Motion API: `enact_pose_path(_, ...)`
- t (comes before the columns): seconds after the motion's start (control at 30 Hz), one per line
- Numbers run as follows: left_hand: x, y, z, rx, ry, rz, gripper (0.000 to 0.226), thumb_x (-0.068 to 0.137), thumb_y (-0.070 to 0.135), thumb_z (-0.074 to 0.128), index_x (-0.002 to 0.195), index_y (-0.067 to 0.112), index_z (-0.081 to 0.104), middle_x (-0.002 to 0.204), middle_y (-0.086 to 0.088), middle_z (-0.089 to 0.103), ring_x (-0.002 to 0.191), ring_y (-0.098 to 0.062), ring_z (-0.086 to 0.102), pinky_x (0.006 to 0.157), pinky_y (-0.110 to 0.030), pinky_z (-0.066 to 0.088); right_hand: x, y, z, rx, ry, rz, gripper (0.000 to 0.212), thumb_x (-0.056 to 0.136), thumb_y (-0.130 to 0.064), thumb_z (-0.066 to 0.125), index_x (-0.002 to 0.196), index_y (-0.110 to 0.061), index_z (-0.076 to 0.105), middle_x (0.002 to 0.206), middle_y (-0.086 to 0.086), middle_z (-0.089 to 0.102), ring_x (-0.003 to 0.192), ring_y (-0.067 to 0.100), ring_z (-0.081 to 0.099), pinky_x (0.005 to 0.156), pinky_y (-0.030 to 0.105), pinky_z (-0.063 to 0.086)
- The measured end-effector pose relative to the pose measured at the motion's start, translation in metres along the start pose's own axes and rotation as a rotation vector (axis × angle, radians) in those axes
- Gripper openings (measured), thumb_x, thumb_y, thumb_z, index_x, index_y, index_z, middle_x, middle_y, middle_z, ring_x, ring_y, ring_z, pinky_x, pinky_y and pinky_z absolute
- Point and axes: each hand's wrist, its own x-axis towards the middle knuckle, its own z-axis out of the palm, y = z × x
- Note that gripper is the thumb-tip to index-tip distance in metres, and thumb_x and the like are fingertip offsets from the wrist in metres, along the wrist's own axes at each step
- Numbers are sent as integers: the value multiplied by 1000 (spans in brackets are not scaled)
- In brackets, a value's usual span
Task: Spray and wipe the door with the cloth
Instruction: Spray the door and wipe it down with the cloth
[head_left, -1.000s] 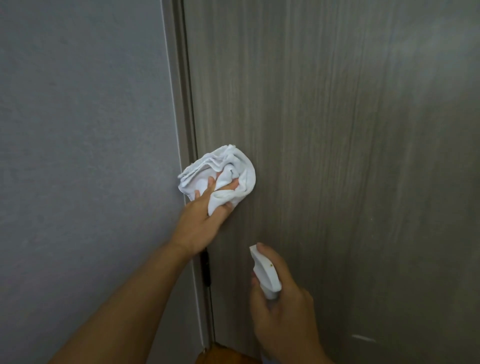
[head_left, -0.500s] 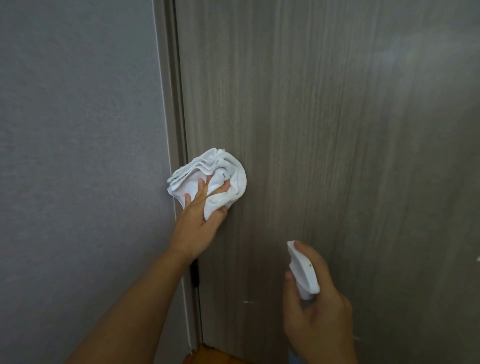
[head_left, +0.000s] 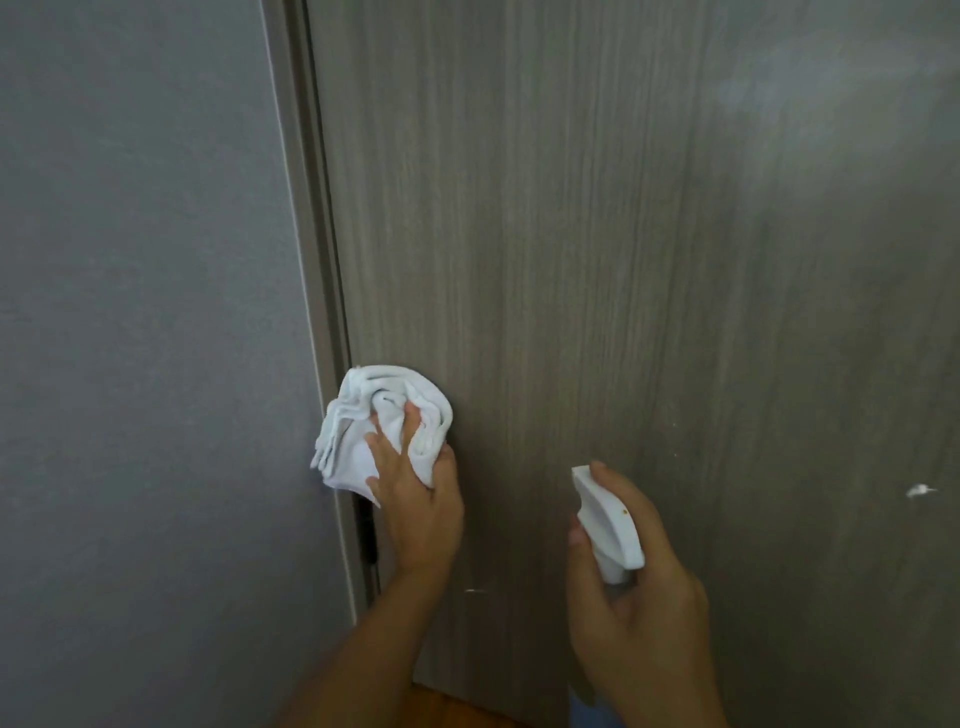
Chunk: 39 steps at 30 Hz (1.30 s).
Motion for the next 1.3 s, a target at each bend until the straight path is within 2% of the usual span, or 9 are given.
enact_pose_path(0.23,-59,28,64,-34,91,17,69,83,72,30,125,85,-24,172,-6,7,158,-37,6,120,-71,11,8,2,-50,-11,80,9,52,83,-14,71,133,-25,62,129,-33,61,110,-13,62,94,4,44)
enact_pose_path(0.33,-82,40,96,66,86,135,64,95,67,23,145,69,-16,172,2,-4,159,-26,-4,120,-72,3,11,3,-80,-22,132,15,45,87,-12,73,131,-18,65,127,-28,64,109,-14,62,93,3,43)
enact_pose_path(0.47,-115,74,140,235,69,219,70,101,68,12,163,38,-3,172,-3,0,159,-33,1,116,-77,12,15,-6,-123,-7,186,38,48,85,-5,75,128,-23,67,124,-26,67,108,-13,64,90,3,44)
enact_pose_path(0.63,-193,108,185,468,-157,588,71,101,69,8,163,34,4,170,-10,19,155,-40,19,113,-81,11,30,-15,-180,-48,256,49,44,84,-11,74,126,-22,69,124,-13,70,119,5,64,99,21,49)
enact_pose_path(0.7,-222,122,199,535,-319,668,70,102,66,1,162,35,19,168,-8,26,154,-40,23,108,-84,13,36,-21,-203,-72,269,65,43,85,-14,74,126,-22,69,122,-10,71,116,3,65,97,20,50)
enact_pose_path(0.8,-245,136,214,550,-343,804,67,105,61,7,151,30,44,168,-8,24,155,-38,20,106,-86,13,43,-31,-232,-87,293,51,41,88,-25,76,127,-21,67,122,-12,70,114,2,65,96,21,51)
enact_pose_path(0.93,-238,125,215,653,-295,959,82,89,68,55,158,31,30,171,-8,14,158,-36,1,111,-82,0,44,-31,-262,-91,317,95,44,85,-19,73,127,-30,65,115,-30,67,109,-1,66,95,25,53)
enact_pose_path(1.03,-223,122,204,608,-306,1008,76,91,60,50,159,31,31,171,-5,13,159,-32,3,114,-78,-3,36,-24,-280,-135,312,89,48,84,-8,75,127,-30,66,114,-33,66,108,-11,63,95,15,50)
enact_pose_path(1.3,-201,134,185,335,-354,828,64,99,54,38,158,53,13,170,4,12,160,-24,-1,119,-72,-6,7,0,-295,-143,241,153,56,84,-5,74,129,-38,65,114,-30,68,98,-4,71,91,26,56)
